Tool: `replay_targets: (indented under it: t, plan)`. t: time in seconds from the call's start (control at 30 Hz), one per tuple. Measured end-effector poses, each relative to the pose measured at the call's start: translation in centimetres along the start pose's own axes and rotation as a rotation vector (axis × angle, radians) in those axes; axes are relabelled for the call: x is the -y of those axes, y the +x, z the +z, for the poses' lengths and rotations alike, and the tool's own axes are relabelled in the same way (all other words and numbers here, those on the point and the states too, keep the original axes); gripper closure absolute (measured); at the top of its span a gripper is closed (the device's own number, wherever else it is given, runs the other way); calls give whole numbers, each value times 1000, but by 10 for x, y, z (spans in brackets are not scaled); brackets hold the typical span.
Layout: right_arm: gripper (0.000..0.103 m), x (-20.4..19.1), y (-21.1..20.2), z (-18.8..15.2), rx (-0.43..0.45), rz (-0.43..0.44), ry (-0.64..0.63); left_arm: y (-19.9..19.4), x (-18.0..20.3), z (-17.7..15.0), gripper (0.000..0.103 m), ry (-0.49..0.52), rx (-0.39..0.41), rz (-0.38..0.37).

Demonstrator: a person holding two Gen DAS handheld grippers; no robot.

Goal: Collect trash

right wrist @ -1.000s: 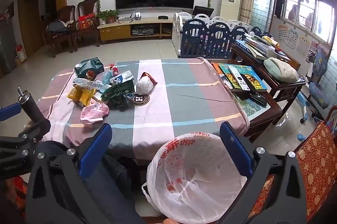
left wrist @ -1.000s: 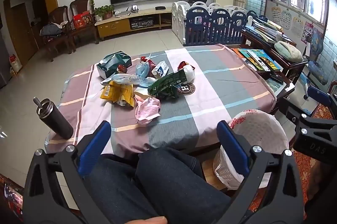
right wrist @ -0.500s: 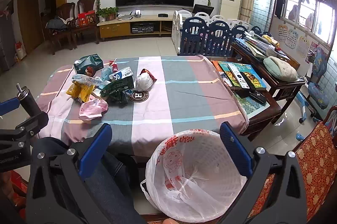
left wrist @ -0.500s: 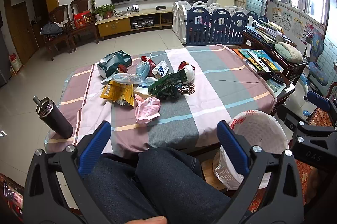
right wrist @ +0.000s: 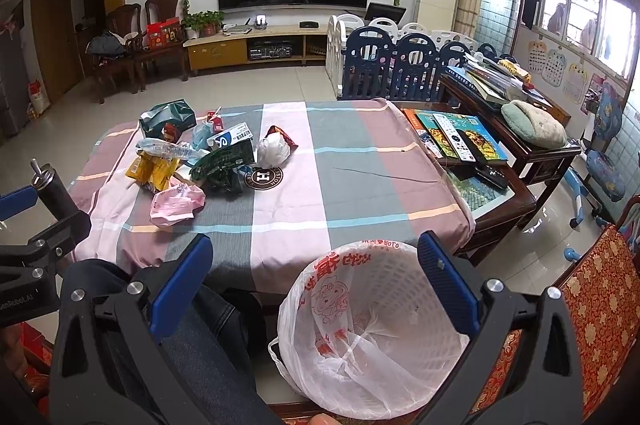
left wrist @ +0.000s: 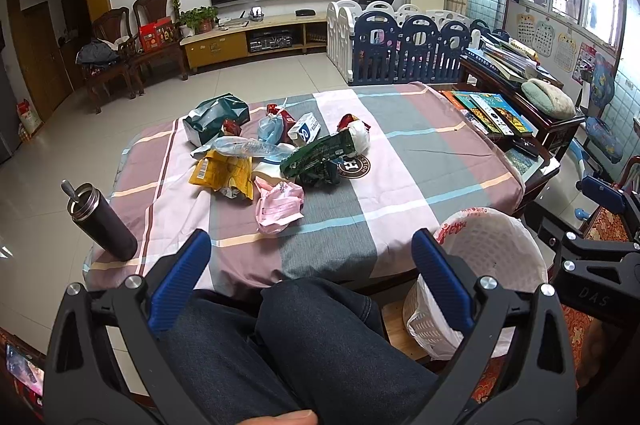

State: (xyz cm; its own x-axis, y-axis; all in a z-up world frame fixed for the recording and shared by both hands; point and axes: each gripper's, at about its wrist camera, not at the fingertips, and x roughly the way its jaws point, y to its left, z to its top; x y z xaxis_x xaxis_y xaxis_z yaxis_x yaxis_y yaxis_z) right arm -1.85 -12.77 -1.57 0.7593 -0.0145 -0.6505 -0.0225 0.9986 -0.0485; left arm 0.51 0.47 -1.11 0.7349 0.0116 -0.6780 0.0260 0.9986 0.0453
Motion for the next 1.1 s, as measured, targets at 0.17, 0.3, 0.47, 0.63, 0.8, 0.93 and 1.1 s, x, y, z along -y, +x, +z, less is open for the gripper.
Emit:
replay_targets:
  t: [0.17, 0.3, 0.47, 0.63, 0.8, 0.93, 1.1]
  plan:
    - [3, 0, 0, 0, 0, 1, 1, 1, 0, 0, 3, 1, 0, -1]
    - [3, 0, 0, 0, 0, 0, 0, 1, 0, 2, 3, 1, 0, 0]
    - [3, 0, 0, 0, -1, 0, 2, 1, 0, 2, 3, 0, -1, -1]
    - [3, 1, 1, -1, -1, 1, 3, 2, 0, 2, 3, 0, -1, -1]
    - [3, 1, 1, -1, -1, 1, 3, 2, -1, 2, 3, -1, -2, -1]
    - [3, 1, 1, -1, -2, 1, 6, 2, -1, 3, 3, -1, -3, -1]
    - [3, 0, 2, -4, -7, 2, 9, 1, -1, 2, 3, -1, -4, -2]
